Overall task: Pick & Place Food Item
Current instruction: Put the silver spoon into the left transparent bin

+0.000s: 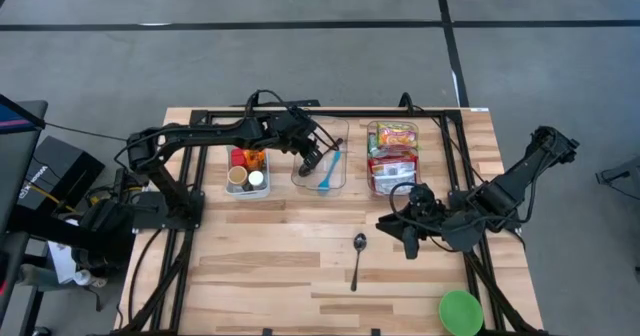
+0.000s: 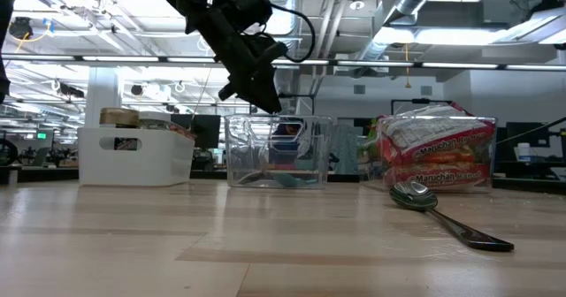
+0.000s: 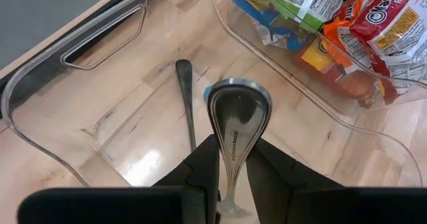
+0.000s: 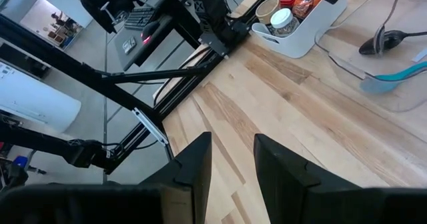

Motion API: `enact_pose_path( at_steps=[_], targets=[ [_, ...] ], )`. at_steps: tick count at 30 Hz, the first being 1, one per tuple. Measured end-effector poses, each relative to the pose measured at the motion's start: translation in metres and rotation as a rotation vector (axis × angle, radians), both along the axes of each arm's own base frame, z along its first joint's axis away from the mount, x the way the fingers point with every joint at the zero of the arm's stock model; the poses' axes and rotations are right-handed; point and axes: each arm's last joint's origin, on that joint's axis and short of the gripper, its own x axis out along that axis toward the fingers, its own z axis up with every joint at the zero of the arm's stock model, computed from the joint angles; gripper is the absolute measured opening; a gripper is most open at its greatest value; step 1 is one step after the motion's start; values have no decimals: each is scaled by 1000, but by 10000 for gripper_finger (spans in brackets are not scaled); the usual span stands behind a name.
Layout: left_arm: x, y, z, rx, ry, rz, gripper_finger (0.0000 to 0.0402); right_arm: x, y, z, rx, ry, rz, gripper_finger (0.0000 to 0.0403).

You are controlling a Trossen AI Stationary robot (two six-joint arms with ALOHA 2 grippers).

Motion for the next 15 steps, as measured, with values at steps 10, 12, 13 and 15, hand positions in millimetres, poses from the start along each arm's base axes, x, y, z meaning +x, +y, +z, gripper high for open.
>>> enact_pose_path(
  at_steps=[10,12,13,15],
  targets=[
    [-1,-1,-1,-10,17,-3,68,0,0,0,1,0,1,107],
    [-1,-1,-2,-11,21,-3,73,0,0,0,1,0,1,107],
    [-2,-1,-2,-12,23,-3,75,0,0,0,1,0,2,107],
    [-2,-1,-2,-13,34,-6,80,0,0,0,1,0,2,107]
  ],
)
